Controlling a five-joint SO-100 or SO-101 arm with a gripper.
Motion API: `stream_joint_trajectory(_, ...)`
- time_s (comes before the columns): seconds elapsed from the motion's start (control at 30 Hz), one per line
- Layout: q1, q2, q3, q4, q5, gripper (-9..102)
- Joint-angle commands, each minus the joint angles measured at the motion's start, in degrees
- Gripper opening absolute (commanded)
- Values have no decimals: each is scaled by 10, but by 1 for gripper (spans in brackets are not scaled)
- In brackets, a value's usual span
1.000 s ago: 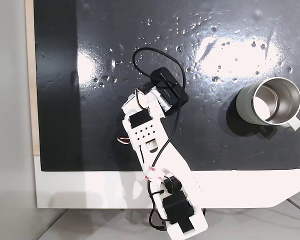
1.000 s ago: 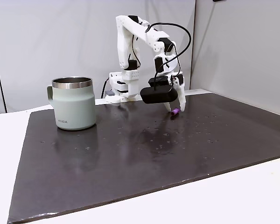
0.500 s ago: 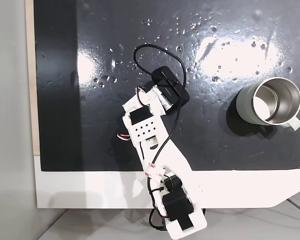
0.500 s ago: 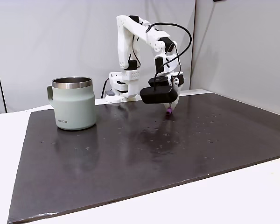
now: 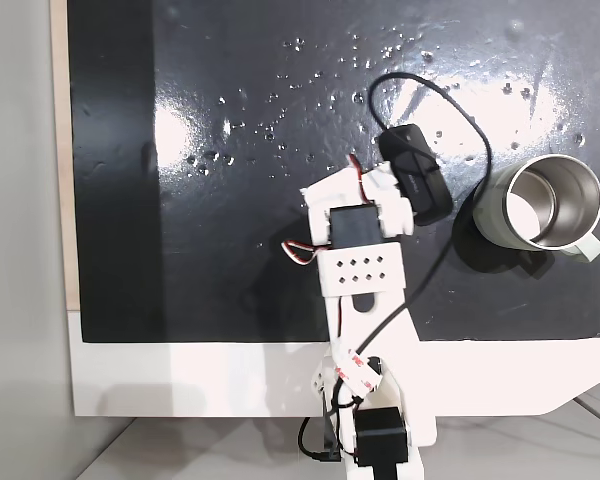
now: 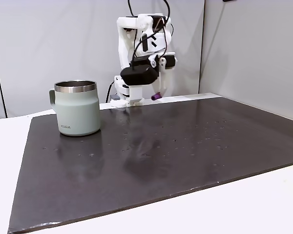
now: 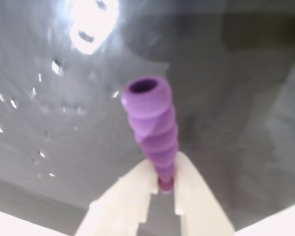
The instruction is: Grasp a pengrip and put it in the cup.
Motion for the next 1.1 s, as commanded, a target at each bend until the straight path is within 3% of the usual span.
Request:
stream_joint_trajectory(0.0, 83, 43, -83, 62, -42, 0)
stream_joint_trajectory(0.2, 214, 42, -199, 124, -133, 0)
stream_joint_trajectory(0.53, 400, -128, -438, 168, -237, 0)
stream_joint_trajectory(0.7, 429, -171, -514, 165, -254, 0)
stream_joint_trajectory(1.0, 436, -172, -513, 132, -264, 0)
stream_joint_trajectory(1.07, 433, -172, -515, 135, -264, 11)
